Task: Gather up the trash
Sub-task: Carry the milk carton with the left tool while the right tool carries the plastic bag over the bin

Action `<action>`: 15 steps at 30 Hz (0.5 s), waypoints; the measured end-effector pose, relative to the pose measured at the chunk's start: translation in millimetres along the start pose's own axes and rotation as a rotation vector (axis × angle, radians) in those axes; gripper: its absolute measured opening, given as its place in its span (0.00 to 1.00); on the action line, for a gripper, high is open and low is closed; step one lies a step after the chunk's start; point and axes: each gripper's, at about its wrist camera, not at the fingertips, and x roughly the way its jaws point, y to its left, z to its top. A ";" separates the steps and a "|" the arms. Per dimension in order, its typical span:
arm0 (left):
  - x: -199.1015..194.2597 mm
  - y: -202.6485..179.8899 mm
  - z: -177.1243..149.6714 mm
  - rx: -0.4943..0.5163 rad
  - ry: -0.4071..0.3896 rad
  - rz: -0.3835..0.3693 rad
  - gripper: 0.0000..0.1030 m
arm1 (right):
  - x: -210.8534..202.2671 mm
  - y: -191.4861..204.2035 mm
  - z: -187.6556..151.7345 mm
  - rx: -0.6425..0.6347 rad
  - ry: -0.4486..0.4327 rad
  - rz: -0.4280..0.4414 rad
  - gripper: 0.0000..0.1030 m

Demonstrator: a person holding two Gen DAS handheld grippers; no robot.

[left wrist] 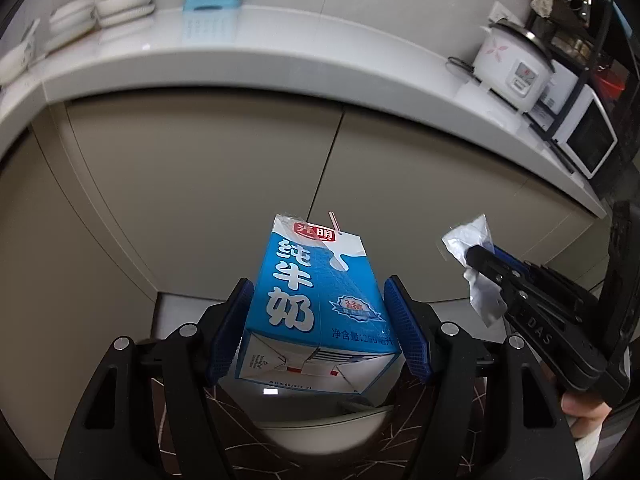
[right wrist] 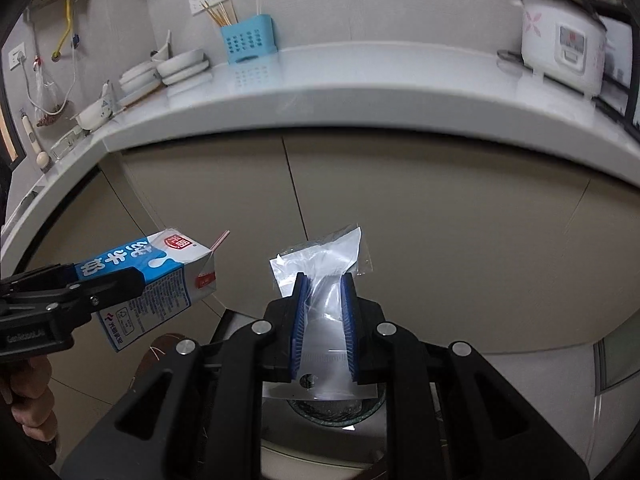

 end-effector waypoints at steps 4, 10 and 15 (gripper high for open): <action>35.9 3.7 -14.5 0.019 0.000 0.053 0.64 | 31.3 -4.1 -27.5 0.015 0.032 -0.024 0.16; 101.1 9.8 -33.7 0.049 0.041 0.125 0.64 | 80.8 -11.9 -59.6 0.056 0.100 -0.048 0.16; 157.2 16.9 -47.8 0.051 0.100 0.115 0.64 | 125.8 -19.4 -83.5 0.073 0.175 -0.057 0.16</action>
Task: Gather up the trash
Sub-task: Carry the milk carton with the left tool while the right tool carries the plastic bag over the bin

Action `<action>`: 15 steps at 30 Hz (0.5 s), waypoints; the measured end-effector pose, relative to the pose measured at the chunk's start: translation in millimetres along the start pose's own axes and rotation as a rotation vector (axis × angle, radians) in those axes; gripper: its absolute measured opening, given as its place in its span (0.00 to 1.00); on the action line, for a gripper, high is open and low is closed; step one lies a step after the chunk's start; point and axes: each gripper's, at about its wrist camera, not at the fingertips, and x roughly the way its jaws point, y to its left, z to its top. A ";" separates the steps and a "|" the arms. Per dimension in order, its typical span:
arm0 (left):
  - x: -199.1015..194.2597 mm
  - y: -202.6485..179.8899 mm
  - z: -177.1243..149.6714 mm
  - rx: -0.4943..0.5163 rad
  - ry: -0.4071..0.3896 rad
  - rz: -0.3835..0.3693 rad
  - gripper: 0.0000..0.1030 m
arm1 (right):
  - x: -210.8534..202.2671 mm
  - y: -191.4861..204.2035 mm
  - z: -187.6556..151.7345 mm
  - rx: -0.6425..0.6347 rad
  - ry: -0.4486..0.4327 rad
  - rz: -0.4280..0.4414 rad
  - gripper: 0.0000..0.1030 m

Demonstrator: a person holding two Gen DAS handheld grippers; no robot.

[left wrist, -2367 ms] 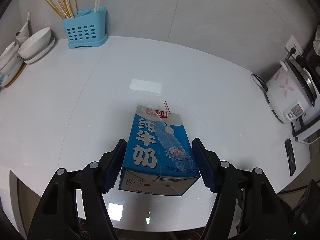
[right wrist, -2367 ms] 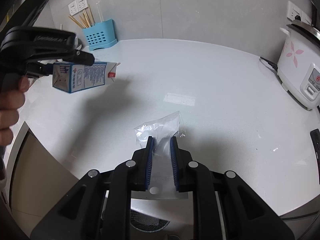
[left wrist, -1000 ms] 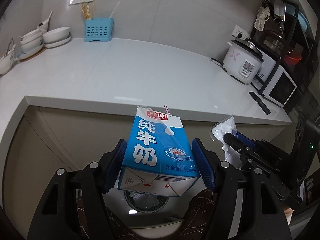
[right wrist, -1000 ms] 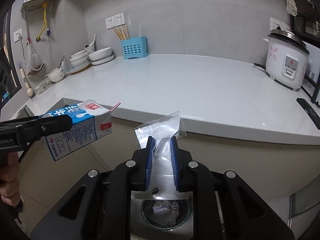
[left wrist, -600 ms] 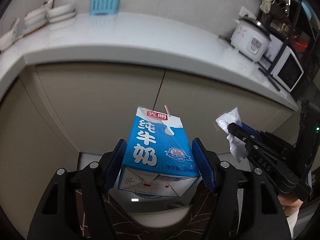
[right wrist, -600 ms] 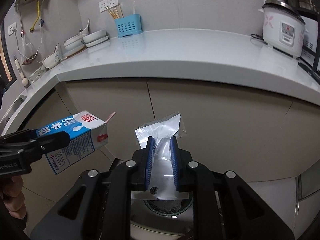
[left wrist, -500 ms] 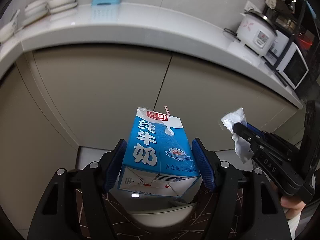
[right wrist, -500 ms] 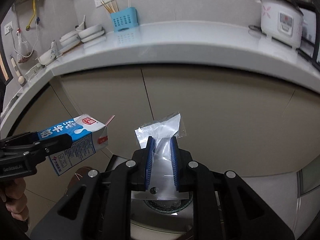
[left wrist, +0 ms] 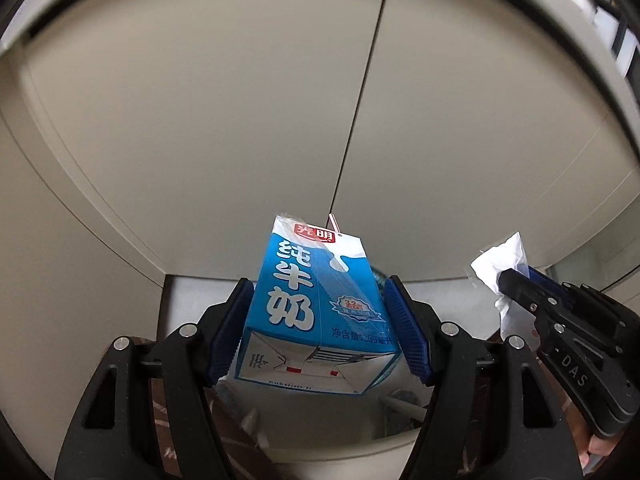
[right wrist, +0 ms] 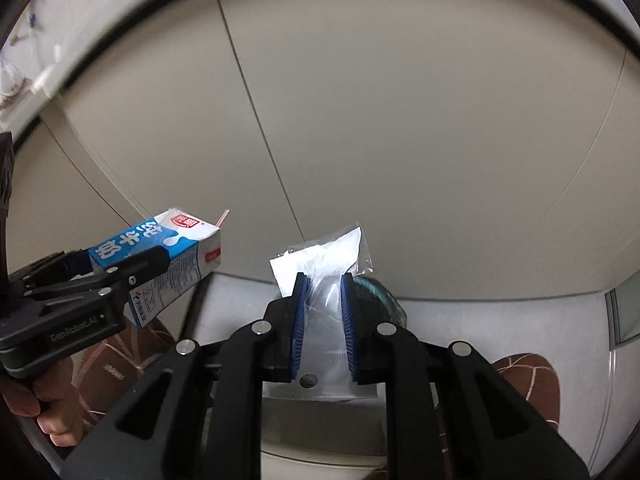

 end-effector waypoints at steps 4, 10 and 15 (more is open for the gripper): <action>51.5 -1.4 0.0 -0.012 0.066 -0.075 0.64 | 41.7 -7.1 -10.1 0.022 0.071 -0.012 0.16; 120.7 -1.2 -8.6 -0.030 0.156 -0.120 0.64 | 100.9 -17.7 -22.4 0.046 0.183 -0.037 0.16; 171.0 -4.5 -13.0 -0.025 0.234 -0.124 0.64 | 137.9 -25.1 -28.2 0.059 0.255 -0.043 0.16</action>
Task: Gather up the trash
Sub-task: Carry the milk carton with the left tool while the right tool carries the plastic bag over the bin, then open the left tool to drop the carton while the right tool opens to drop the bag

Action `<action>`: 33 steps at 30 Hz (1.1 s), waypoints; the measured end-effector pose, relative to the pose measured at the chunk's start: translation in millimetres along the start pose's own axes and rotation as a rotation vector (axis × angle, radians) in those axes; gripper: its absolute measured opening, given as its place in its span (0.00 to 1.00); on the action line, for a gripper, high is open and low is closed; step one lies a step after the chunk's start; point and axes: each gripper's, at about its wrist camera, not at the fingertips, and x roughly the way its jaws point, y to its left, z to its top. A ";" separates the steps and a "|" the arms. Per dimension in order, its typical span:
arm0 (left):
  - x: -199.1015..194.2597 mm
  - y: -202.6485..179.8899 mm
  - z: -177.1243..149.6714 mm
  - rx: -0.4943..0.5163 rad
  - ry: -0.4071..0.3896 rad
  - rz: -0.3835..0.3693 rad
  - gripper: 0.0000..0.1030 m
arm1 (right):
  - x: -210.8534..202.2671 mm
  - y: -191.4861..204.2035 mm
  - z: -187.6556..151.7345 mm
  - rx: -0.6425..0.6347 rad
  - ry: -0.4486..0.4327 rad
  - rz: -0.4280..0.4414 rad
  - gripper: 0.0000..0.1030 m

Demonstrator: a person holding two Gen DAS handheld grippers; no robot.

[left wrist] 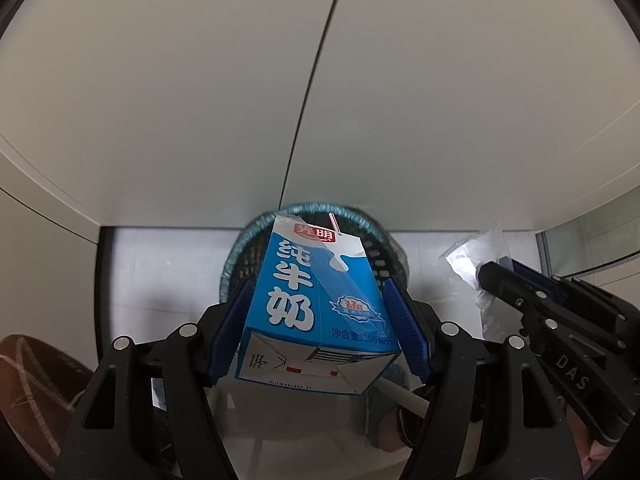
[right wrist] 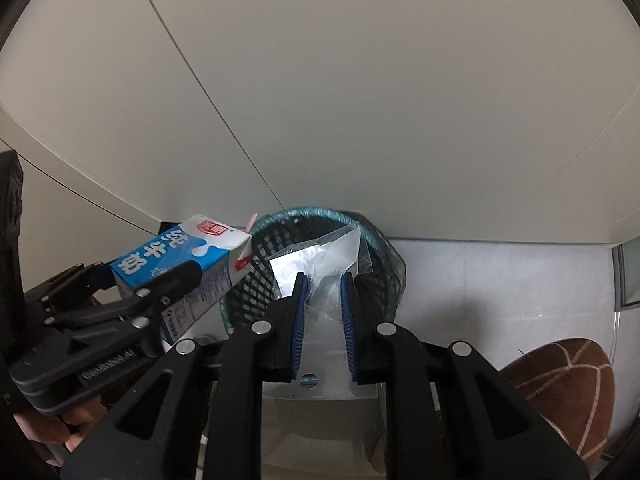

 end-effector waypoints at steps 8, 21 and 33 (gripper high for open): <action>60.0 -8.6 14.8 0.006 0.113 0.012 0.64 | 58.4 3.7 8.2 0.002 0.114 0.014 0.16; 73.7 9.5 -8.3 -0.015 0.151 0.027 0.75 | 84.2 -15.1 1.2 0.041 0.205 0.022 0.18; 21.3 22.9 -3.6 -0.010 0.068 0.097 0.94 | 76.7 -11.0 6.0 0.033 0.174 0.072 0.49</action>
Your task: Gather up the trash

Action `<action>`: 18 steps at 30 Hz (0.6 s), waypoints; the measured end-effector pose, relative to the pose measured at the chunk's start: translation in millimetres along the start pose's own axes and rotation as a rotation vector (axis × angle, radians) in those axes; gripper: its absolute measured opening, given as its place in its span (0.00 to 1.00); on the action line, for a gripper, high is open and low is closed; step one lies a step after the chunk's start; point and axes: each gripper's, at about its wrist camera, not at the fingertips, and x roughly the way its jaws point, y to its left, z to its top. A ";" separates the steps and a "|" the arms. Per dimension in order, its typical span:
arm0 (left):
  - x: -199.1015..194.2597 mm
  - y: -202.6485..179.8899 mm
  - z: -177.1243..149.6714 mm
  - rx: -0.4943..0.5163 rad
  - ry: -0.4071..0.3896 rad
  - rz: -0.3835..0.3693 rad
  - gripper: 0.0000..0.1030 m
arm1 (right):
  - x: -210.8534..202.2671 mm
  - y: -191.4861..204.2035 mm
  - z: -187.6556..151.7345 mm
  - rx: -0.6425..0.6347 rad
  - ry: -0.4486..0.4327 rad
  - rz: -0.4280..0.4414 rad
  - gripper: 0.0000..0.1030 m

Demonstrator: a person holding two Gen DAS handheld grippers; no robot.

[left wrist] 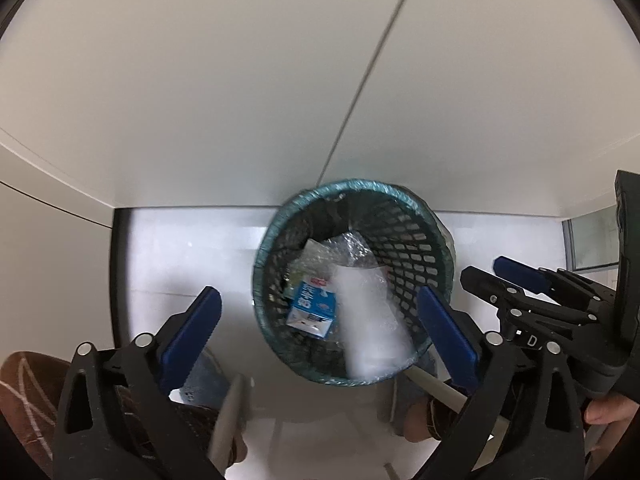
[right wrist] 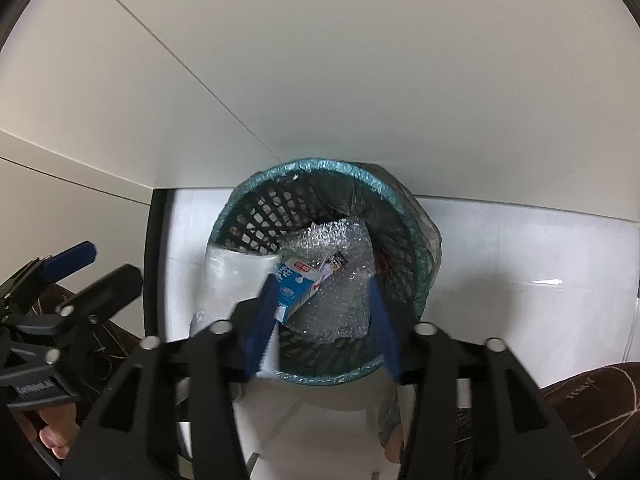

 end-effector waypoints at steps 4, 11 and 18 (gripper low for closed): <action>-26.7 2.8 2.1 -0.007 -0.045 0.005 0.94 | -19.5 0.3 -0.1 0.014 -0.036 0.002 0.59; -85.2 2.1 5.9 -0.002 -0.138 -0.016 0.94 | -75.9 7.5 -4.2 -0.002 -0.147 -0.029 0.75; -163.2 -8.2 2.3 0.033 -0.252 -0.002 0.94 | -160.5 17.0 -10.4 -0.020 -0.311 -0.062 0.83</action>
